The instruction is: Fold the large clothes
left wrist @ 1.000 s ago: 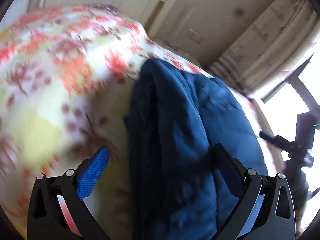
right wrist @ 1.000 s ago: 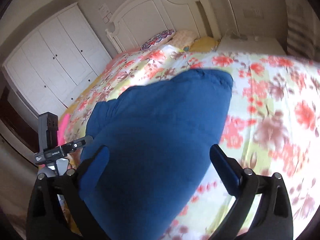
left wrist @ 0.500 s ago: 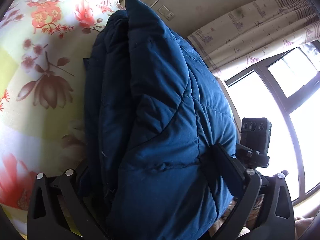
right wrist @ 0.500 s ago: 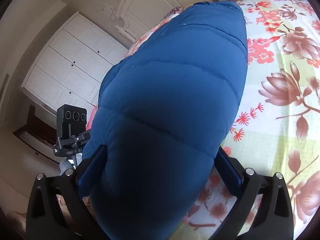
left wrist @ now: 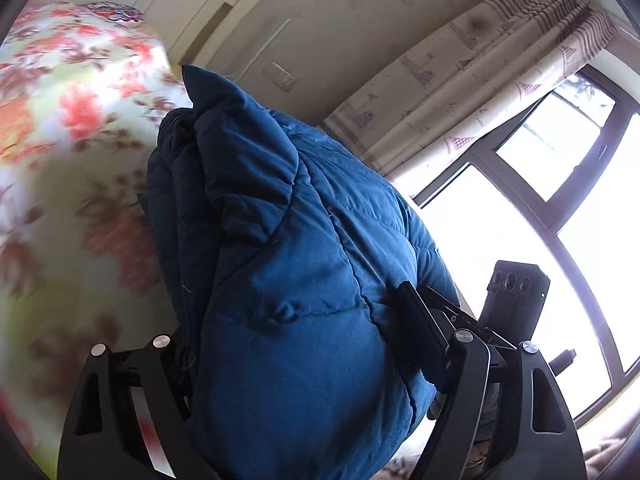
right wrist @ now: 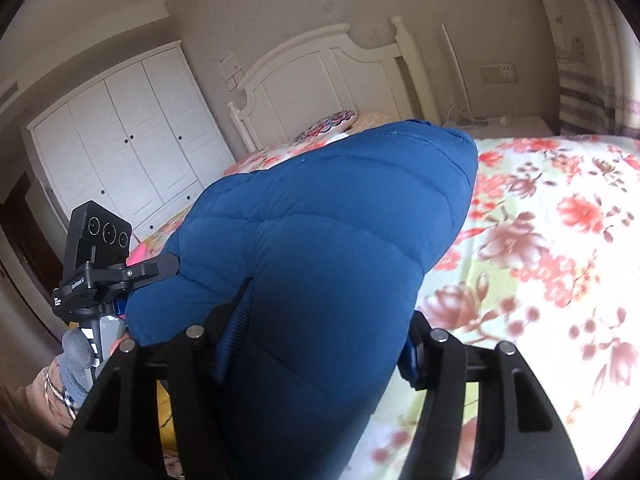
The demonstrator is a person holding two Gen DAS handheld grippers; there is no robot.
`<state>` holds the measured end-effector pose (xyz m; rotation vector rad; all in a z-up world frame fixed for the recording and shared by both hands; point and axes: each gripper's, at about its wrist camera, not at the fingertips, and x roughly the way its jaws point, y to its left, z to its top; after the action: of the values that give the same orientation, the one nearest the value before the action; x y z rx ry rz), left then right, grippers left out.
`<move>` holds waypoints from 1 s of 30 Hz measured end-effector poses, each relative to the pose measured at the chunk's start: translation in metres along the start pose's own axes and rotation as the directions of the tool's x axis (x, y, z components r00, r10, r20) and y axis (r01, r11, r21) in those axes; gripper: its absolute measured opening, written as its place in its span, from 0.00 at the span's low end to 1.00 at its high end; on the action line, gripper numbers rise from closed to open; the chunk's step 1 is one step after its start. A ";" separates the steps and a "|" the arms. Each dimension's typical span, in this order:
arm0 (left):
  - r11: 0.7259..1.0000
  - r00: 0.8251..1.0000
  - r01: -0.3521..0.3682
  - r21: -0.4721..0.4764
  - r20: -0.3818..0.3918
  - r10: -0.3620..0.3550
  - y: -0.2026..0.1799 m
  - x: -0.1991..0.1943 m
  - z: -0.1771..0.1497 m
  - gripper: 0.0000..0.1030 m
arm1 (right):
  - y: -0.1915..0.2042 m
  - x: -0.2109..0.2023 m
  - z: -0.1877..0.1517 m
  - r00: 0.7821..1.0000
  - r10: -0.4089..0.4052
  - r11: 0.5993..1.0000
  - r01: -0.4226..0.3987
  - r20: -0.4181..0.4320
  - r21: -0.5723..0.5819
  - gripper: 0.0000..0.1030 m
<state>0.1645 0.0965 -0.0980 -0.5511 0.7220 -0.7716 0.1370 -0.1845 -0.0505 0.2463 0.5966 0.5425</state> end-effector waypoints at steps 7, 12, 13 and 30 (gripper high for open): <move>0.999 0.999 0.042 0.033 0.016 -0.042 -0.028 0.091 0.075 0.70 | -0.066 -0.008 0.068 0.988 -0.130 0.991 0.131 0.081 -0.011 0.57; 0.993 0.977 -0.097 -0.069 -0.198 0.081 0.002 0.185 0.073 0.77 | -0.140 0.015 0.072 0.973 -0.226 0.972 0.229 -0.041 0.059 0.72; 0.993 0.982 -0.084 -0.083 -0.176 0.068 0.006 0.192 0.065 0.84 | -0.157 0.028 0.063 0.954 -0.272 0.955 0.284 -0.123 0.091 0.79; 0.898 0.931 -0.361 0.251 0.156 0.330 -0.099 0.128 0.128 0.96 | -0.025 0.091 0.018 0.864 -0.503 0.798 0.459 -0.011 -0.391 0.83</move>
<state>0.2833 -0.0394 0.0017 -0.1987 0.5764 -0.4913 0.2215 -0.1568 -0.0874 -0.3064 0.6258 0.1620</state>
